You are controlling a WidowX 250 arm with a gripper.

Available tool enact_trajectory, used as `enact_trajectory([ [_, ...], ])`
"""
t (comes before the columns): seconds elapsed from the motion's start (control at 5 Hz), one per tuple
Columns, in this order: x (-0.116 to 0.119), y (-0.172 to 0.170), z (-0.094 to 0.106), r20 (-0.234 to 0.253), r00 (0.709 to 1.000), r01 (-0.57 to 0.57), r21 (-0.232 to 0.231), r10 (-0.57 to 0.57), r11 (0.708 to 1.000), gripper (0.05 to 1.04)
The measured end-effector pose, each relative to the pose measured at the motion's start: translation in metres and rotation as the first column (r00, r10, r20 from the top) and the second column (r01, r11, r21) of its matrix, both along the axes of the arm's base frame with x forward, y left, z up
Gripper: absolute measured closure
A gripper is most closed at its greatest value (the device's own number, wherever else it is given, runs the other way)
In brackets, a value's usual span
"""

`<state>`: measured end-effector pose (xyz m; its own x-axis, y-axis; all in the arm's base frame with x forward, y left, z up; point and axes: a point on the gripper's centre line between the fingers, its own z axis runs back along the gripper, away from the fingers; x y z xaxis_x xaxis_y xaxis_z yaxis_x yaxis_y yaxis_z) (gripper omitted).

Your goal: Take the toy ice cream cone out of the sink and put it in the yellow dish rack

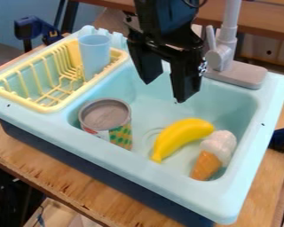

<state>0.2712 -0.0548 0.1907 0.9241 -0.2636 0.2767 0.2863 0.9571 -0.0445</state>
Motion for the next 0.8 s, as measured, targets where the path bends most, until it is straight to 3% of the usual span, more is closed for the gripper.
enact_trajectory([
  [0.2,-0.001,0.0,-0.008,-0.024,1.0,0.003,0.004,-0.003,1.0,0.075],
  [0.4,-0.001,-0.007,-0.022,-0.01,1.0,0.01,-0.041,-0.01,0.999,0.075],
  [0.6,-0.004,-0.022,-0.037,0.001,1.0,0.007,-0.053,-0.007,0.999,0.075],
  [0.8,-0.005,-0.027,-0.053,-0.044,0.999,-0.003,-0.043,0.001,0.999,0.075],
])
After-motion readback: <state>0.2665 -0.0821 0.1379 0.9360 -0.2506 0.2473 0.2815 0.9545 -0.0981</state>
